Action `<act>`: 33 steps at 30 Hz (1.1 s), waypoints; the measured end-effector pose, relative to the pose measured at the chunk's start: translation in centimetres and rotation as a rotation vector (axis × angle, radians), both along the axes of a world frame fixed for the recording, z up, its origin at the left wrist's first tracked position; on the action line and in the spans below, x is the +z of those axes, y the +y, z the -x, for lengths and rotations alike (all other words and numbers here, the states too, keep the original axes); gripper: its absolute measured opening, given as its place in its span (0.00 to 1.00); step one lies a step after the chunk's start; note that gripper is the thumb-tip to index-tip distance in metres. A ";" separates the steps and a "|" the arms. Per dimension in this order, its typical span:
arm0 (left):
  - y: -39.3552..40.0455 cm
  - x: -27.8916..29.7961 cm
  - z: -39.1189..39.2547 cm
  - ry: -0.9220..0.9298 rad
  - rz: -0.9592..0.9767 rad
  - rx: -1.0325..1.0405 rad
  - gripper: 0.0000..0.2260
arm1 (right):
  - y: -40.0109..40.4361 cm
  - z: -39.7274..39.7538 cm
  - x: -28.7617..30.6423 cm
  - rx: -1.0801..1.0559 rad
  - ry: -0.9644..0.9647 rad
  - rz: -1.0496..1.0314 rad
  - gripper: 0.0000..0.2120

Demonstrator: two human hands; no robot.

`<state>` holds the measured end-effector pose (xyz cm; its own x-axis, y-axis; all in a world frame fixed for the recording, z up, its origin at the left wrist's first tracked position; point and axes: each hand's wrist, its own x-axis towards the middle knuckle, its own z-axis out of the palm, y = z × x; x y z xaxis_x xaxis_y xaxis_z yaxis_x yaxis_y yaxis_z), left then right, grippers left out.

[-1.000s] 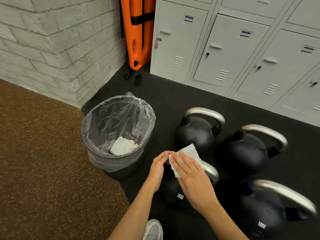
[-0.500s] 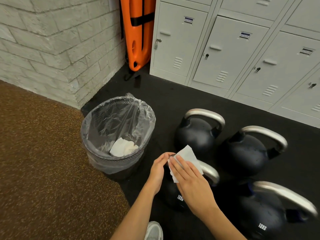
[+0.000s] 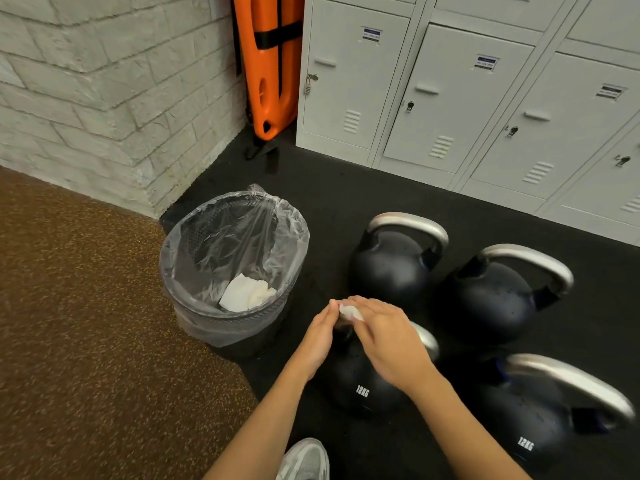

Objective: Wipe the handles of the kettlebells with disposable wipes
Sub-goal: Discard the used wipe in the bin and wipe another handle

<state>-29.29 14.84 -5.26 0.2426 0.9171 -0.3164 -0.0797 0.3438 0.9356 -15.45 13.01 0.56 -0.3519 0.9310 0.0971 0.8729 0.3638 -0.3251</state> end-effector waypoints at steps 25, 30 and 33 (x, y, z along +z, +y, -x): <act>-3.4 3.8 1.7 0.477 -0.602 -0.188 0.44 | -2.7 -1.3 -0.1 0.102 -0.042 0.021 0.25; -3.2 4.3 1.4 0.565 -0.676 -0.163 0.43 | -3.1 -1.5 0.1 0.067 0.024 0.009 0.25; -3.1 4.4 0.2 0.576 -0.713 -0.200 0.42 | -1.7 -0.8 0.5 0.049 0.173 0.000 0.22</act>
